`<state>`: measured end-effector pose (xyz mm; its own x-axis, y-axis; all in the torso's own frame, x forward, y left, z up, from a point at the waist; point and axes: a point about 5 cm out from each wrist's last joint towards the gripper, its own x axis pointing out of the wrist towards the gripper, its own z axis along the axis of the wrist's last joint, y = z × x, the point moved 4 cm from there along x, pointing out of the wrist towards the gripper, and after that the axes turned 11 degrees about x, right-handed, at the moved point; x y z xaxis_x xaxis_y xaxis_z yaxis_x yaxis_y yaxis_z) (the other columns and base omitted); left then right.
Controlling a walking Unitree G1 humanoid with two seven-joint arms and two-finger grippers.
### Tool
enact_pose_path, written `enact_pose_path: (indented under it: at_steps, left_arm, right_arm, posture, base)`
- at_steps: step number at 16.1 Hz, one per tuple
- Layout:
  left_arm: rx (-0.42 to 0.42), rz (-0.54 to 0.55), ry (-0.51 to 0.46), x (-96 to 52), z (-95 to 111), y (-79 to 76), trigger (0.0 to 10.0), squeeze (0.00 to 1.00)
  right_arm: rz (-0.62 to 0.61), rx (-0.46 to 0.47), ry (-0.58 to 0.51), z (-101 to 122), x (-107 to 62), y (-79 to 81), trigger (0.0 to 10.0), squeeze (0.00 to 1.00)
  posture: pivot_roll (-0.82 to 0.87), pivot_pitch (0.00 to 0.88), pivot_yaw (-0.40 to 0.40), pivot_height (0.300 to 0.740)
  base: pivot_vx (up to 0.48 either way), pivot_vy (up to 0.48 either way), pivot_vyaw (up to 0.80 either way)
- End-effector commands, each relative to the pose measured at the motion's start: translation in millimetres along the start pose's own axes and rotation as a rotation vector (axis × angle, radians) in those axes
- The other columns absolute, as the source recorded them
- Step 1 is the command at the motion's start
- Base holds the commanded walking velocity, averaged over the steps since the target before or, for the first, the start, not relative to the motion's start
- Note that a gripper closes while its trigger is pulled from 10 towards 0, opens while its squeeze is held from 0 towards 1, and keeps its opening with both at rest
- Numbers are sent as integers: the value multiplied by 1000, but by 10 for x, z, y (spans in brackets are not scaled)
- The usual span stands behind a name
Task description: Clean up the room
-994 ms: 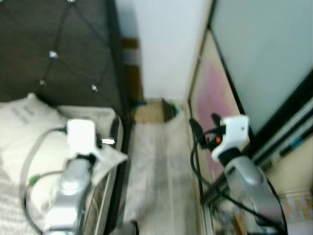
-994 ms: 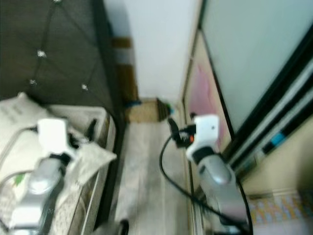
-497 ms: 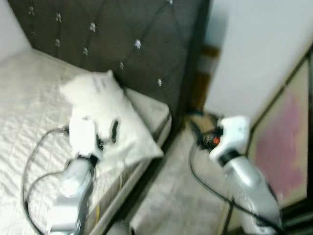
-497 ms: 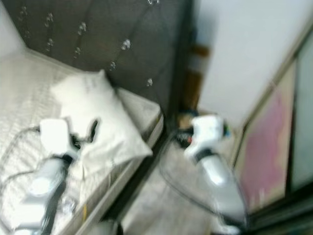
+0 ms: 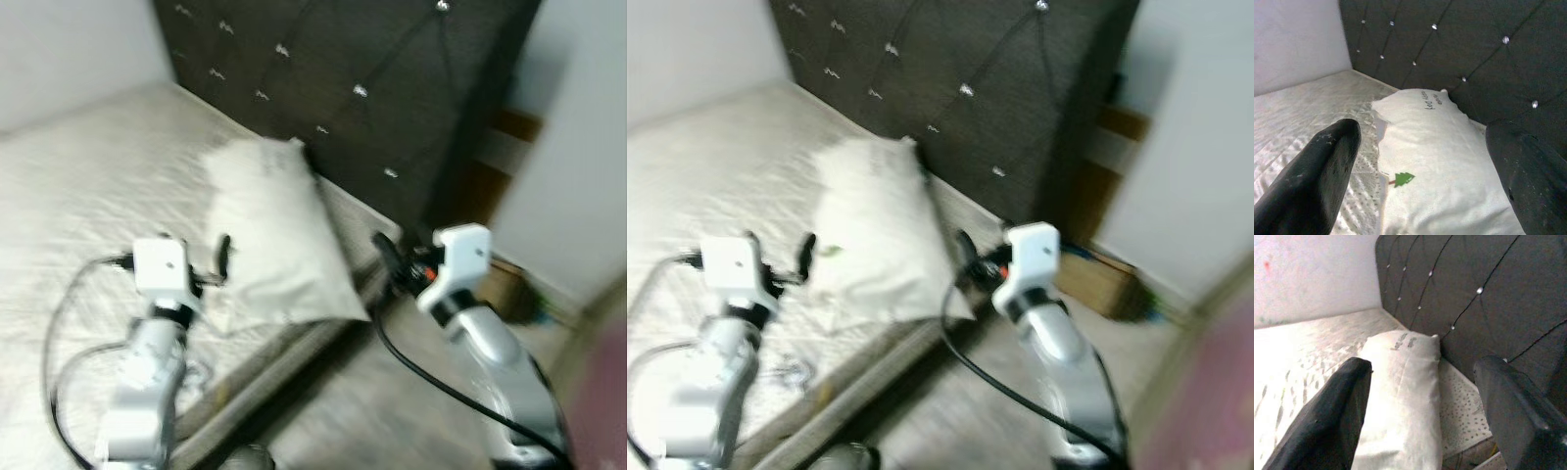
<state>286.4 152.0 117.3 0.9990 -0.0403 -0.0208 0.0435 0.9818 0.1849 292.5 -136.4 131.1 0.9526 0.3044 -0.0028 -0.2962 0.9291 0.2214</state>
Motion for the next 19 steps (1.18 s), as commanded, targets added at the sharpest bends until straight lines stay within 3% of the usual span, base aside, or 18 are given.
enact_pose_path:
  at_steps: [1,6,9,11,13,14,16,18,19]
  left_arm:
    - [22,9,-12,19,29,28,10000,0]
    - [19,-3,-14,24,23,10,10000,0]
    - [24,4,-9,26,16,27,10000,0]
    - [33,16,-3,25,-1,48,10000,0]
    - [51,40,8,23,-23,72,10000,0]
    - [41,31,17,22,-53,65,10000,0]
    - [59,26,32,23,-104,56,10000,0]
    - [60,15,63,28,-228,38,10000,0]
    - [58,31,92,36,-321,54,10000,0]
  right_arm:
    - [2,3,-10,16,22,7,10000,0]
    - [24,-15,-29,52,66,37,10000,0]
    - [-7,-7,-34,43,63,0,10000,0]
    - [-42,-50,-35,30,59,-44,10000,0]
    - [-96,-94,-10,-32,49,-113,10000,0]
    - [-141,-157,63,-202,22,-157,10000,0]
    - [-132,-188,81,-305,12,-105,10000,0]
    - [-143,-169,111,-435,12,-135,10000,0]
    - [-190,-114,125,-509,4,-218,10000,0]
  posture:
    - [6,0,-12,740]
    - [7,0,-11,740]
    - [9,0,-12,740]
    - [9,0,-13,740]
    - [8,0,-13,740]
    - [8,0,-14,740]
    - [9,0,-12,740]
    - [7,0,-9,740]
    - [10,0,-4,740]
  base:
    - [0,0,800]
    - [0,0,800]
    - [0,0,800]
    - [0,0,800]
    - [0,0,800]
    - [0,0,0]
    - [0,0,0]
    - [0,0,0]
    - [0,0,0]
